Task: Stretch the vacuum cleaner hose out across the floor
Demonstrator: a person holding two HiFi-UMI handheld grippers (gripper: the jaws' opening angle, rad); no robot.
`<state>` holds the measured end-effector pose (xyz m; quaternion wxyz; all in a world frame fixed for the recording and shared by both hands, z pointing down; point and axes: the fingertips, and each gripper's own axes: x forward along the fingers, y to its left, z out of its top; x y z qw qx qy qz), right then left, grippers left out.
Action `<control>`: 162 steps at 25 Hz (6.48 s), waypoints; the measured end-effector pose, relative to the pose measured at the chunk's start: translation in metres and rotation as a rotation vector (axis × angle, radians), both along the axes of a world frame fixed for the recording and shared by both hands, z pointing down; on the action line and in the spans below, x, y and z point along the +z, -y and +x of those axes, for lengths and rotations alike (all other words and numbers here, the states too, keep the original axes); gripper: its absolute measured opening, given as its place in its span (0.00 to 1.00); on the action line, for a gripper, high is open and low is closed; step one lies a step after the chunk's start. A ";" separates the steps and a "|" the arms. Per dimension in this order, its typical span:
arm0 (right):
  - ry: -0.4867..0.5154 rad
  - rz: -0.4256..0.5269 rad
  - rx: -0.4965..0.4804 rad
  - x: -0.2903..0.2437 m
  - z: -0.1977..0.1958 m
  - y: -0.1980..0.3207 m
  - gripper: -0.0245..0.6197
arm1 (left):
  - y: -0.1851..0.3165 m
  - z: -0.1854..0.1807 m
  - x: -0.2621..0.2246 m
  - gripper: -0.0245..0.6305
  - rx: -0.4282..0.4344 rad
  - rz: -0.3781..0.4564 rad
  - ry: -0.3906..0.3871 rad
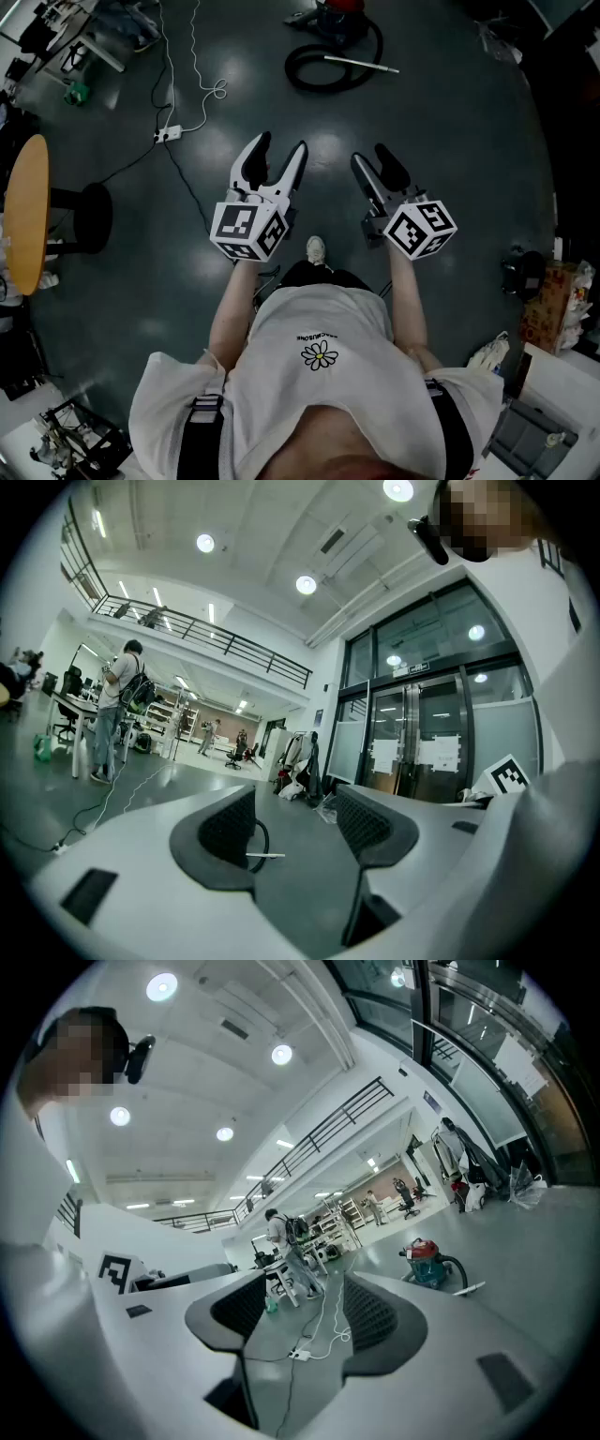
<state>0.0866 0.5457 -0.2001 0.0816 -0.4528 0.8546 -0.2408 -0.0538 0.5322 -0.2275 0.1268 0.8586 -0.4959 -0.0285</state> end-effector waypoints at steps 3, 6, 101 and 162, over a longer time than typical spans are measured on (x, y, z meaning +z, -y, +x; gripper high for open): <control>-0.047 -0.026 -0.018 0.014 -0.003 0.065 0.45 | 0.068 -0.001 0.001 0.42 -0.006 0.010 -0.002; -0.066 -0.051 -0.052 0.027 -0.015 0.124 0.45 | 0.134 -0.004 0.011 0.42 0.002 0.008 0.004; -1.977 1.121 -0.494 0.733 -0.059 1.071 0.34 | 1.038 -0.041 0.814 0.42 0.443 0.150 0.790; -0.645 -0.252 -0.074 0.882 0.038 1.051 0.34 | 1.048 -0.158 0.887 0.41 0.046 -0.149 0.153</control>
